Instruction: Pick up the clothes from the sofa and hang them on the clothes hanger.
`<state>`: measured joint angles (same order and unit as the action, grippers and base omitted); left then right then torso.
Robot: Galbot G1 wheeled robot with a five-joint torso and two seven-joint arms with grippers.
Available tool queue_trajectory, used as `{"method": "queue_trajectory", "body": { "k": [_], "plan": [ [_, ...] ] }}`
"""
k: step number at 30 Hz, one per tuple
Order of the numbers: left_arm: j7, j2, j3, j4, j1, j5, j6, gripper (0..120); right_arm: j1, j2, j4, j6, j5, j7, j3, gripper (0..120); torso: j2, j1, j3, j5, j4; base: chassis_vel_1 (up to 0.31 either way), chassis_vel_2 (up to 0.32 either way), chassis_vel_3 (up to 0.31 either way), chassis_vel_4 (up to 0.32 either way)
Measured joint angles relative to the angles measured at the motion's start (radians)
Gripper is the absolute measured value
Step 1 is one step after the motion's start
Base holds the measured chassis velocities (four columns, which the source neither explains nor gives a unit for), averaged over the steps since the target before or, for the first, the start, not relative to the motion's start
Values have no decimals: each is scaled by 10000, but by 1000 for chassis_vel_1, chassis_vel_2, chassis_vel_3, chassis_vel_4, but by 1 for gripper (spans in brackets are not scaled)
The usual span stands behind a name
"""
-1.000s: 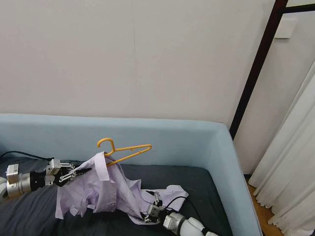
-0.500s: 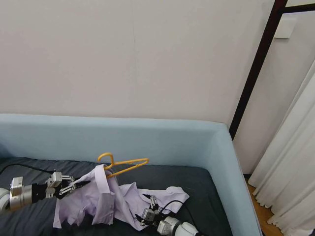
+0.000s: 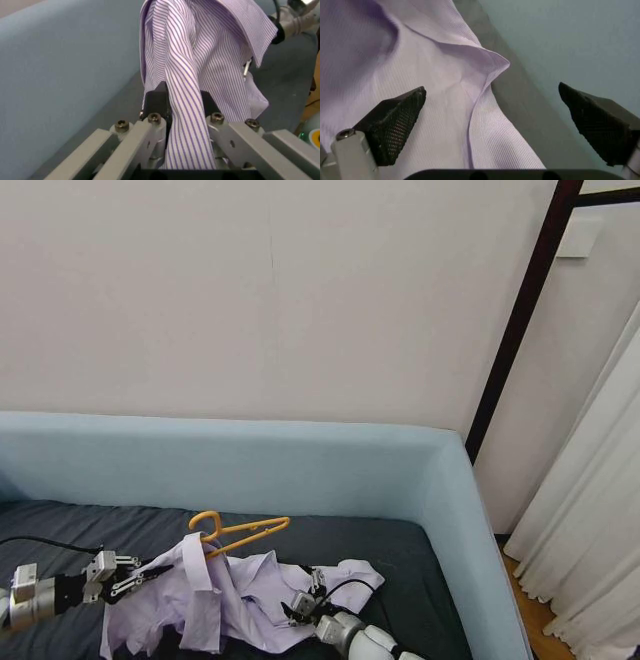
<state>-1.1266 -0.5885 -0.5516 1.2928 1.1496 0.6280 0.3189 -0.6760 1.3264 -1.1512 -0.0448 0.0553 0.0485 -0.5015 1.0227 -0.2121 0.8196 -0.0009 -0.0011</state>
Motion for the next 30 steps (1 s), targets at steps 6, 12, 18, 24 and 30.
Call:
{"method": "queue_trajectory", "body": {
  "k": [6, 12, 18, 24, 30],
  "plan": [
    [26, 23, -4, 24, -63, 39, -5, 7, 539, 806, 802, -1057, -1191, -453, -155, 100, 0, 0, 0, -1, -2, 0, 0, 0, 0],
    [39, -20, 10, 9, -70, 46, -27, 7, 920, 1989, 2382, -1603, -949, -1014, 303, 100, 0, 0, 1, -1, 0, 0, 0, 0, 0],
    [12, -155, 6, -12, -40, 23, -2, 7, 1061, 2404, 3142, -1649, -1007, -1001, 761, 100, 0, 0, 1, -2, -2, 0, 0, 0, 0],
    [-32, -180, 38, -168, -99, -9, 73, 7, 1166, 2449, 3192, -1652, -1338, -980, 994, 100, 0, -1, 0, -1, -1, 0, 0, 0, 0],
    [-45, -153, 191, -485, -436, -70, 149, 7, 1108, 2306, 2759, -1732, -1681, -976, 1095, 100, 0, 0, 0, 0, -2, 0, 0, 0, 0]
  ]
}}
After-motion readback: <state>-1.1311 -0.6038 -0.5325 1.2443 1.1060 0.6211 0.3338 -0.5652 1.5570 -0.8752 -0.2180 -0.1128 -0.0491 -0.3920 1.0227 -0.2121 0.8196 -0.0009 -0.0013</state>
